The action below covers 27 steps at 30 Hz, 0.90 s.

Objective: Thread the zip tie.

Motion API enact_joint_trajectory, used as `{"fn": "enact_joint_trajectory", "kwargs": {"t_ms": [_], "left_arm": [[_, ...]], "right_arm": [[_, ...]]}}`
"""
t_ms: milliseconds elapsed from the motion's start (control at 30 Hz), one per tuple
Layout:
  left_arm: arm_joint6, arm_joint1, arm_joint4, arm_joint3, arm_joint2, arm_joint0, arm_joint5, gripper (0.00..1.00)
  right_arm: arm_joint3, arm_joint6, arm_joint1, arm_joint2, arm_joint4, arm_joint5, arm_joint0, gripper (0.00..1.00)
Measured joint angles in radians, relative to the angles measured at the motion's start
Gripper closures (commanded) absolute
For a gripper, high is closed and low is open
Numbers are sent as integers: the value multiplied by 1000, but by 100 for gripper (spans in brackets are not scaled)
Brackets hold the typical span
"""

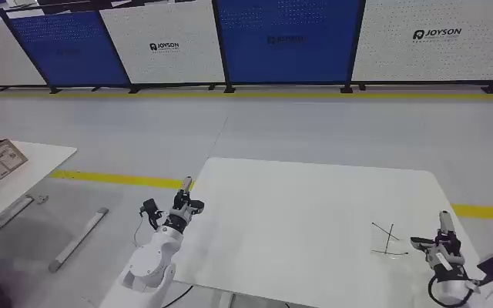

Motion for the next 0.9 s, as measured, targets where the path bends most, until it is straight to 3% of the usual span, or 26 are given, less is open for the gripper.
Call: {"fn": "enact_joint_trajectory", "kwargs": {"t_ms": [33, 67, 167, 467, 900], "left_arm": [[0, 0, 0, 0, 0, 0, 0, 22], [0, 0, 0, 0, 0, 0, 0, 0], [0, 0, 0, 0, 0, 0, 0, 0], [0, 0, 0, 0, 0, 0, 0, 0], [0, 0, 0, 0, 0, 0, 0, 0]], "right_arm": [[0, 0, 0, 0, 0, 0, 0, 0], [0, 0, 0, 0, 0, 0, 0, 0], [-11, 22, 2, 8, -6, -7, -1, 0], [-6, 309, 21, 116, -6, 29, -3, 0], [-2, 313, 21, 125, 3, 33, -1, 0]]}}
